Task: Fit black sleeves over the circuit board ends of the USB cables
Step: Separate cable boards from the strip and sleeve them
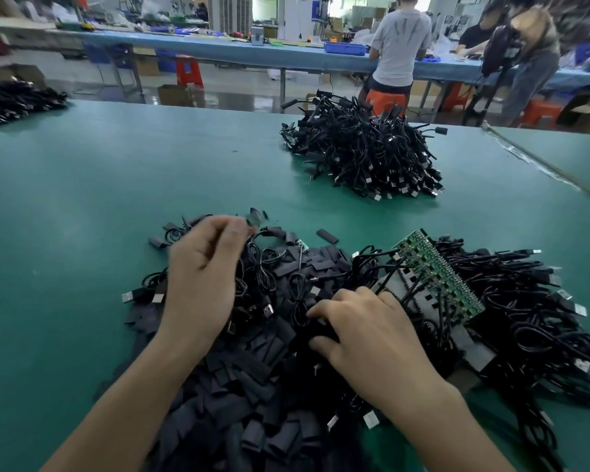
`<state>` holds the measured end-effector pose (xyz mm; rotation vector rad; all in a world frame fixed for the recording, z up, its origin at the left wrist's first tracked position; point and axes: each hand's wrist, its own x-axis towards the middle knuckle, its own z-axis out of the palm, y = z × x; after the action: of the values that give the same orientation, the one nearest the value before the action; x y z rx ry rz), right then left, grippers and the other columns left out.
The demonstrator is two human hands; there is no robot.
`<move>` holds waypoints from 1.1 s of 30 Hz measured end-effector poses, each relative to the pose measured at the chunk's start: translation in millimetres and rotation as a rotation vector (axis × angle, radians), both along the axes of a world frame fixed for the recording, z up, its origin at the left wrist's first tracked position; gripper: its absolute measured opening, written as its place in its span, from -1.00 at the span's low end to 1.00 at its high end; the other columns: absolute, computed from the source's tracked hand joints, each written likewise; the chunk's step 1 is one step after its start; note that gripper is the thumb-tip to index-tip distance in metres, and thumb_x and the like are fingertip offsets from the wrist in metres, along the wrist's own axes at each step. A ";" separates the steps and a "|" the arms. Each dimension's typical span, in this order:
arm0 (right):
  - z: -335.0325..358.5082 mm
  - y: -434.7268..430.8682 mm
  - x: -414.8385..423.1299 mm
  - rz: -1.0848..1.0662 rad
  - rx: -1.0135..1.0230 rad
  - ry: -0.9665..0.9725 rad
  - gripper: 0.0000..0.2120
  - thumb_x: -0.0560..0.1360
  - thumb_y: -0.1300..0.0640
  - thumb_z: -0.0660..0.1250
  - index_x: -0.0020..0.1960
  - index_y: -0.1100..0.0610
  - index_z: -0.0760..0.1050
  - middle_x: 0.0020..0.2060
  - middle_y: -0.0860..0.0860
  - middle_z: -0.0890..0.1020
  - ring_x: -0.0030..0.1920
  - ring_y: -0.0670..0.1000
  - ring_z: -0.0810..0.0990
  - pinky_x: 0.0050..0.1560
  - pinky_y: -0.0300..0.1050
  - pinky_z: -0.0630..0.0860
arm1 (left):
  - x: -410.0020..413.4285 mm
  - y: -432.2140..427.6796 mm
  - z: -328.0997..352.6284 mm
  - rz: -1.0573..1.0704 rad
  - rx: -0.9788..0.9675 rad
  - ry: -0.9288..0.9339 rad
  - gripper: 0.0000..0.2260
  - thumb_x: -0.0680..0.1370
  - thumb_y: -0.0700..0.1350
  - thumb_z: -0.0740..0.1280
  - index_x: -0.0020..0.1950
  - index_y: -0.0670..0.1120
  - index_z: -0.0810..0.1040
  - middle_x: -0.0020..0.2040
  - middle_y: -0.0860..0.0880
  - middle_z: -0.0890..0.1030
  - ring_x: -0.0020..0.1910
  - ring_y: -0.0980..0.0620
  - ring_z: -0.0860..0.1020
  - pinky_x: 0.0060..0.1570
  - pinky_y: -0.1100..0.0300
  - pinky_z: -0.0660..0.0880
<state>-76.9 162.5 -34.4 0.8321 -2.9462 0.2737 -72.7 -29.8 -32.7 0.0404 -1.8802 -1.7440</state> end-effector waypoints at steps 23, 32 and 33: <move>-29.6 17.3 12.9 0.024 -0.658 0.165 -0.86 0.56 0.13 0.38 0.04 -0.07 0.48 -0.12 -0.21 0.57 -0.10 -0.13 0.58 -0.14 -0.17 0.54 | 3.1 24.3 -27.3 -0.434 0.123 -0.550 -0.91 0.65 -0.19 0.25 0.05 -0.19 0.52 -0.33 0.01 0.58 -0.43 0.11 0.51 -0.44 0.21 0.51; -34.5 16.9 11.1 0.072 -0.810 0.179 -0.82 0.50 0.25 0.45 0.04 0.03 0.68 -0.08 -0.19 0.66 -0.05 -0.21 0.63 -0.07 -0.29 0.56 | 5.5 24.7 -28.1 -0.574 0.037 -0.527 -0.87 0.66 -0.18 0.23 0.17 -0.08 0.53 -0.31 0.03 0.60 -0.38 0.12 0.52 -0.45 0.26 0.47; -34.4 16.4 11.5 0.066 -0.836 0.180 -0.83 0.48 0.23 0.47 0.03 0.02 0.68 -0.09 -0.20 0.67 -0.05 -0.22 0.64 -0.07 -0.31 0.56 | 5.7 24.1 -28.1 -0.581 0.052 -0.518 -0.87 0.65 -0.13 0.27 0.17 -0.06 0.54 -0.30 0.03 0.59 -0.37 0.12 0.52 -0.44 0.26 0.47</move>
<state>-65.4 178.9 -68.8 0.7485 -2.2761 1.2341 -67.1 -5.7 -60.7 -0.0453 -2.3816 -2.3420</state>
